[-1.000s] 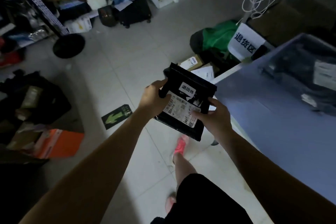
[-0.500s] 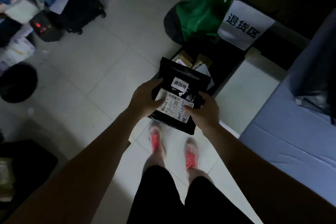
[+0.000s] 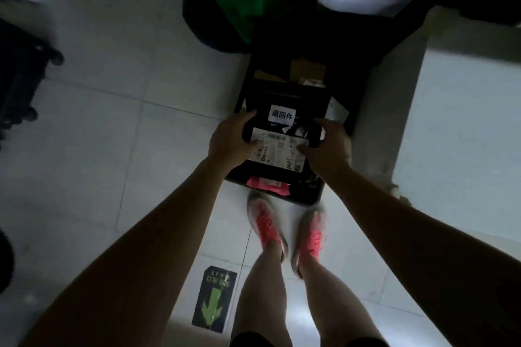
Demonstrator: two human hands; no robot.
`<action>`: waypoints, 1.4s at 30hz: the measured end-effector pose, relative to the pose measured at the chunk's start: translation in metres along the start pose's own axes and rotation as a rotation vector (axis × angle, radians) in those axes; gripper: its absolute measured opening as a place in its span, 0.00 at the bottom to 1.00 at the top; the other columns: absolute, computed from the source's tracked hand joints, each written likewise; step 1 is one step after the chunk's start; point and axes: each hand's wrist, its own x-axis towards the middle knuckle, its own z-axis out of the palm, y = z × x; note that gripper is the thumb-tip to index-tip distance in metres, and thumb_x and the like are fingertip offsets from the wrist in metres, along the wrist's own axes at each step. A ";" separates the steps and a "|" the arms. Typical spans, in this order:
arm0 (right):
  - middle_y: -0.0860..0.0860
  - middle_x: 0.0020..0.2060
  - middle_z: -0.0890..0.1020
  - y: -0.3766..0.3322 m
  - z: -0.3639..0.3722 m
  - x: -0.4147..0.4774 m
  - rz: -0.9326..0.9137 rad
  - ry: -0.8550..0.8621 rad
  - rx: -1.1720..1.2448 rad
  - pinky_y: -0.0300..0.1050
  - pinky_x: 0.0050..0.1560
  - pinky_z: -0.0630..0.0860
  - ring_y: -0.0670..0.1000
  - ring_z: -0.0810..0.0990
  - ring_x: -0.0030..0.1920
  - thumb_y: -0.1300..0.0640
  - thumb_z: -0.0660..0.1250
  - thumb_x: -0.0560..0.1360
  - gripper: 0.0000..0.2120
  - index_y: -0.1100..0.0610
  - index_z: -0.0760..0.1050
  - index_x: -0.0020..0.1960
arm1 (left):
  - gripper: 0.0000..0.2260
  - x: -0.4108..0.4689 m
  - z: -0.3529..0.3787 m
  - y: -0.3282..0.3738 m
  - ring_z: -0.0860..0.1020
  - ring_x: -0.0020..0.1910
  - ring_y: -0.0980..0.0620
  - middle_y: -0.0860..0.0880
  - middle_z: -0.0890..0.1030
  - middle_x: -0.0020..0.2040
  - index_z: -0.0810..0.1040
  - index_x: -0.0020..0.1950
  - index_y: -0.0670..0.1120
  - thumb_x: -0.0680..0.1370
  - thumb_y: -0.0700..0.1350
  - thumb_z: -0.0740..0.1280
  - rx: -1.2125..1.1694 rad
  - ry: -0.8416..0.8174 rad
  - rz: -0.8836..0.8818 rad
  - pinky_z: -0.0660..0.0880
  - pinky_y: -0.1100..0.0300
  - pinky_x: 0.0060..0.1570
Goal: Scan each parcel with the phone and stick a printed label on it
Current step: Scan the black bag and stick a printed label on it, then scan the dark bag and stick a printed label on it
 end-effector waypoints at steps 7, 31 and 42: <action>0.54 0.65 0.75 0.047 0.051 0.067 0.013 -0.025 -0.047 0.47 0.62 0.77 0.56 0.80 0.60 0.60 0.81 0.68 0.35 0.55 0.73 0.72 | 0.32 0.067 0.056 -0.029 0.74 0.68 0.47 0.47 0.74 0.70 0.67 0.77 0.50 0.75 0.46 0.74 0.142 -0.027 0.045 0.74 0.48 0.64; 0.49 0.71 0.72 -0.077 -0.310 -0.156 -0.263 0.195 -0.574 0.51 0.66 0.70 0.54 0.70 0.70 0.49 0.73 0.73 0.29 0.48 0.70 0.73 | 0.23 -0.163 -0.141 0.318 0.76 0.57 0.40 0.43 0.78 0.57 0.74 0.68 0.45 0.76 0.53 0.69 0.839 0.310 0.474 0.72 0.49 0.53; 0.52 0.68 0.75 -0.016 -0.464 -0.337 -0.047 0.444 -0.497 0.51 0.64 0.75 0.57 0.73 0.68 0.48 0.77 0.71 0.27 0.49 0.75 0.68 | 0.21 -0.316 -0.124 0.446 0.73 0.64 0.40 0.44 0.76 0.63 0.71 0.70 0.48 0.78 0.51 0.65 0.788 0.325 0.738 0.69 0.46 0.59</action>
